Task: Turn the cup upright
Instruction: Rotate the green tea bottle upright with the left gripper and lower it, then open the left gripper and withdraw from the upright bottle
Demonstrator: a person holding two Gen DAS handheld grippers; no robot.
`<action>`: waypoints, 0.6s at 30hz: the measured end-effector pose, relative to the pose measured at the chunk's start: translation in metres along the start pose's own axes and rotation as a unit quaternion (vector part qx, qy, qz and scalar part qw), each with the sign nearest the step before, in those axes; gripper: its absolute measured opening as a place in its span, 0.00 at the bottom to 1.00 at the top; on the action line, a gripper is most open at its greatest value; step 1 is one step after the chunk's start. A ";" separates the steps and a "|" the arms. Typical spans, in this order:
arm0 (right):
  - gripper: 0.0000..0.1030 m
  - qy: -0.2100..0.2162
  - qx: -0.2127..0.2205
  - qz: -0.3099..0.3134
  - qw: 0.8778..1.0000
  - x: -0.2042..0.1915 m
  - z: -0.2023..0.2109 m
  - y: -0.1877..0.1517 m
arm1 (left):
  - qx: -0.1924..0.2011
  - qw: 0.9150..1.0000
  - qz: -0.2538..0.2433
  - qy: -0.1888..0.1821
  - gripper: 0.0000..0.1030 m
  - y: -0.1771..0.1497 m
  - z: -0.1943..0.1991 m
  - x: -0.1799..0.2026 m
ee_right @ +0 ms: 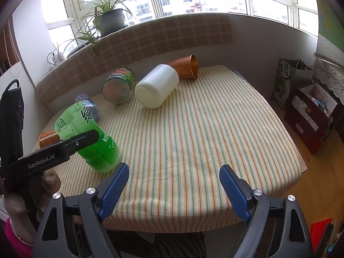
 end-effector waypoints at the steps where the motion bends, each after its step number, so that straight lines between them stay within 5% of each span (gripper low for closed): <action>1: 0.85 0.000 0.001 0.000 1.000 -0.001 0.000 0.000 | 0.000 1.000 -0.003 -0.001 0.78 -0.001 0.001 0.001; 10: 0.85 0.004 0.013 0.014 1.000 -0.012 0.006 0.001 | -0.007 1.000 -0.005 0.008 0.79 -0.015 0.015 -0.007; 18: 0.86 0.003 0.068 0.049 0.996 -0.031 0.024 0.004 | 0.071 0.991 -0.031 0.105 0.79 -0.033 0.059 -0.017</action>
Point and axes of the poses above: each gripper's, at about its wrist camera, not at the fingertips, and z roughly against the way its jaws point, x to its right, y to its top, the point moved 1 cm from there along -z, roughly the way its jaws point, and after that the axes turned 4 degrees about y, right-handed, at the moved point
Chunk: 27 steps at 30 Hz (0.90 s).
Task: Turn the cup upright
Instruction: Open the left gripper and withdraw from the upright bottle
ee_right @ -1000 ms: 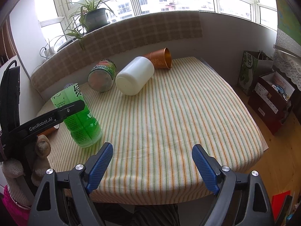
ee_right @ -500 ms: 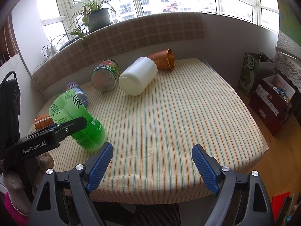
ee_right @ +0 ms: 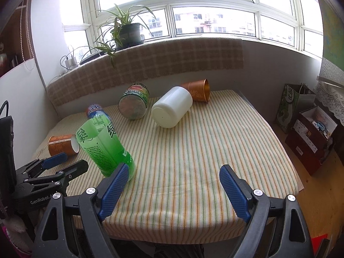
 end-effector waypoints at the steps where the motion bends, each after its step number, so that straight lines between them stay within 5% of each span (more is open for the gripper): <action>1: 0.86 0.000 0.010 0.004 1.000 -0.002 0.003 0.000 | 0.014 1.000 0.002 0.011 0.79 0.000 0.007 -0.002; 3: 0.86 -0.002 0.028 0.014 1.000 -0.008 0.008 0.002 | 0.043 0.999 0.009 0.029 0.82 0.001 0.022 -0.008; 6: 0.87 -0.007 0.053 0.031 0.998 -0.018 0.014 0.003 | 0.094 0.994 0.022 0.050 0.99 0.003 0.045 -0.014; 9: 1.00 -0.008 0.078 0.044 0.996 -0.026 0.020 0.005 | 0.135 0.988 0.027 0.074 0.99 0.006 0.066 -0.017; 13: 1.00 -0.019 0.112 0.063 0.991 -0.036 0.030 0.006 | 0.162 0.983 0.028 0.085 0.99 0.010 0.082 -0.020; 27: 1.00 -0.019 0.110 0.042 0.993 -0.032 0.026 0.004 | 0.169 0.981 0.017 0.098 1.00 0.009 0.095 -0.013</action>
Point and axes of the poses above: each gripper's, at about its wrist camera, not at the fingertips, and z roughly against the way its jaws point, x to its right, y to its top, the point moved 1 cm from there along -z, roughly the way its jaws point, and after that the axes turned 4 degrees about y, right-handed, at the moved point
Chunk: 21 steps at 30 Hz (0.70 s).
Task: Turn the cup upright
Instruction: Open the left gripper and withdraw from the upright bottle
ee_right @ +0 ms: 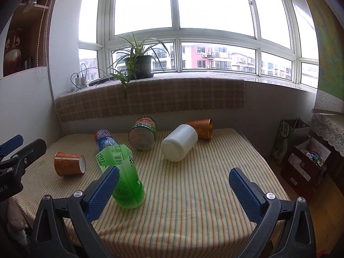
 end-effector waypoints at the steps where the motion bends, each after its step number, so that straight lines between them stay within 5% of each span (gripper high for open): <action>1: 1.00 -0.001 -0.001 -0.003 1.000 0.001 0.000 0.000 | 0.000 1.000 0.000 0.000 1.00 0.000 0.000 0.000; 21: 1.00 0.010 -0.026 -0.012 1.000 0.002 -0.010 -0.004 | -0.007 1.000 0.005 0.004 1.00 -0.002 -0.006 -0.003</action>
Point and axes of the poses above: each gripper's, at about its wrist camera, not at the fingertips, and z roughly against the way its jaws point, x to its right, y to its top, the point moved 1 cm from there along -z, roughly the way its jaws point, and after that the axes turned 4 degrees about y, right-handed, at the moved point
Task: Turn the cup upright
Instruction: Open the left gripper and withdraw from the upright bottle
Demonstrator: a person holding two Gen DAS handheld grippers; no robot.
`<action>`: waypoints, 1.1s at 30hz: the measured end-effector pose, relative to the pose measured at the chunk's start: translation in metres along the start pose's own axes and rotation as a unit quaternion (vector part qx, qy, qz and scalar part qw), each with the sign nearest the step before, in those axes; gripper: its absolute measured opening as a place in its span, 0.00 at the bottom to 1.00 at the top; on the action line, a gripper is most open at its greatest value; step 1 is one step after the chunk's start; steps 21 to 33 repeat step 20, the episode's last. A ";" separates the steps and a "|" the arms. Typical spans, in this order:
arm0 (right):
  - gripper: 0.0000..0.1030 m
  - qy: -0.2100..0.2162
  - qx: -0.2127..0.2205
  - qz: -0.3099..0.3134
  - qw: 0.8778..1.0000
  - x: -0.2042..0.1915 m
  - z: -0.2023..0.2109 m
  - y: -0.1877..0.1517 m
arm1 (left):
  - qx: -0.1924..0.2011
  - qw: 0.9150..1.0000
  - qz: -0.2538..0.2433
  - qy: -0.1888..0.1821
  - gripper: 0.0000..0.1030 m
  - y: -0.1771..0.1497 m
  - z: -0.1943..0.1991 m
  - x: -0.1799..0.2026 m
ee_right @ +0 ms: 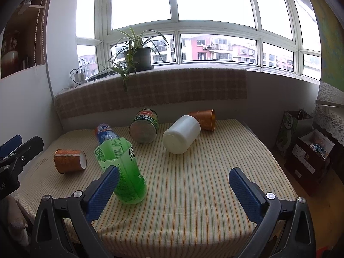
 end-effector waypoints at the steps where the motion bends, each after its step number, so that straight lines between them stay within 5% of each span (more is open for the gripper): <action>1: 1.00 -0.001 -0.001 0.000 1.000 0.000 0.000 0.000 | 0.000 1.000 0.000 0.000 1.00 0.000 0.000 0.000; 33: 1.00 0.000 -0.009 0.003 1.000 -0.001 -0.006 0.000 | -0.003 1.000 0.010 0.001 1.00 -0.001 -0.003 -0.003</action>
Point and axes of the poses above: each gripper's, at about its wrist camera, not at the fingertips, and z roughly against the way its jaws point, x to its right, y to its top, the point moved 1 cm from there along -z, roughly the way its jaws point, and after that the axes turned 4 degrees about y, right-handed, at the moved point
